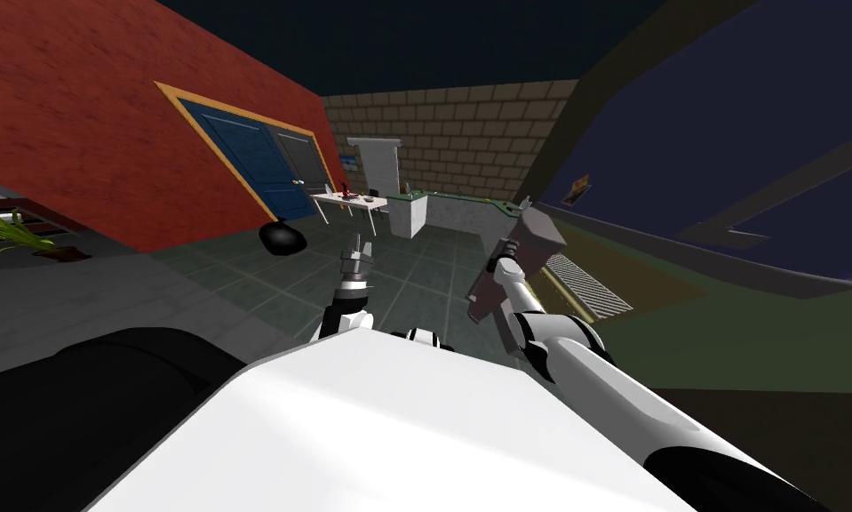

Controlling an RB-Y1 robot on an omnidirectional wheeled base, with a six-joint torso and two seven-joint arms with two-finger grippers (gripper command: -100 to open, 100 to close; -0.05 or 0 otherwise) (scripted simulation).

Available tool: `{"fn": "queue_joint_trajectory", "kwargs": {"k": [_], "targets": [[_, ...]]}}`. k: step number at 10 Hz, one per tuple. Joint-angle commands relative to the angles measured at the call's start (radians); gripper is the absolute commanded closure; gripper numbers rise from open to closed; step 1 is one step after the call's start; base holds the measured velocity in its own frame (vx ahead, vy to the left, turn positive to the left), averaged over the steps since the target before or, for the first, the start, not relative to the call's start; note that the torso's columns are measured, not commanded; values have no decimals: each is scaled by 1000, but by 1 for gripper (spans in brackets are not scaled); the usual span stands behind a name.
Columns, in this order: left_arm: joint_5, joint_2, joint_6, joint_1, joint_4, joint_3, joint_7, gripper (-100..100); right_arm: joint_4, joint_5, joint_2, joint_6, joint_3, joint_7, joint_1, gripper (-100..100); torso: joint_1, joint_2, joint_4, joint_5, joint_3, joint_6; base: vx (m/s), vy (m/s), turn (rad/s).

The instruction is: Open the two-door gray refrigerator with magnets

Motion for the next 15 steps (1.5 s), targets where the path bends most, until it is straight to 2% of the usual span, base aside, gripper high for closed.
{"fn": "queue_joint_trajectory", "kwargs": {"k": [1, 2, 3, 4, 6, 7, 9, 10, 11, 12, 13, 14, 15], "targets": [[0, 0, 0, 0, 0, 0, 0, 0, 18, 2, -3, 30, -13, 1, -3, 100, 1, -3, 1, 1, -2, -1, 97, 135, -7], [0, 0, 0, 0, 0, 0, 0, 0, 18, 2, -3, 30, -13, 1, -3, 100, 9, -10, 0, 4, -6, -2, 140, 163, -20], [0, 0, 0, 0, 0, 0, 0, 0, 28, 2, -3, 58, -26, 10, -4, 100, 8, -13, 0, 5, -8, -3, 182, 222, 16], [0, 0, 0, 0, 0, 0, 0, 0, 28, 2, -3, 58, -26, 10, -4, 100, 7, -14, 1, 5, -9, -3, 188, 206, 10], [0, 0, 0, 1, 0, 0, 0, 0, 48, 2, -5, 116, -53, 27, -8, 100, -3, -14, 3, 3, -9, 1, 282, 249, 24], [0, 0, 0, 1, 0, 0, 0, 0, 48, 2, -5, 116, -53, 27, -8, 100, -4, -16, 2, 3, -10, 3, 266, 241, -8], [0, 0, 0, 0, 0, 0, 0, 0, 69, 2, -6, 173, -80, 44, -12, 100, -10, -11, 2, 0, -7, 4, 272, 272, 19], [0, 0, 0, 1, 0, 0, 0, 0, 69, 2, -6, 173, -80, 44, -12, 100, -9, -12, 2, 0, -8, 6, 209, 244, -32], [0, 0, 0, 0, 0, 0, 0, 0, 79, 3, -7, 202, -93, 53, -13, 100, -10, -7, 1, 0, -5, 4, 197, 257, -2], [0, 0, 0, 0, 0, 0, 0, 0, 89, 3, -8, 231, -106, 61, -15, 100, -6, -6, 0, -1, -4, 3, 297, 273, -12], [0, 0, 0, 1, 0, 0, 0, 0, 89, 3, -8, 231, -106, 61, -15, 100, -3, -11, -1, 1, -7, 1, 253, 221, -11], [0, 0, 0, 0, 0, 0, 0, 0, 99, 3, -9, 259, -120, 70, -17, 100, -4, -10, -1, 1, -7, 0, 215, 253, 3], [0, 0, 0, 0, 0, 0, 0, 0, 99, 3, -9, 259, -120, 70, -17, 100, 0, -7, -3, -1, -5, -1, 182, 192, -29]]}}
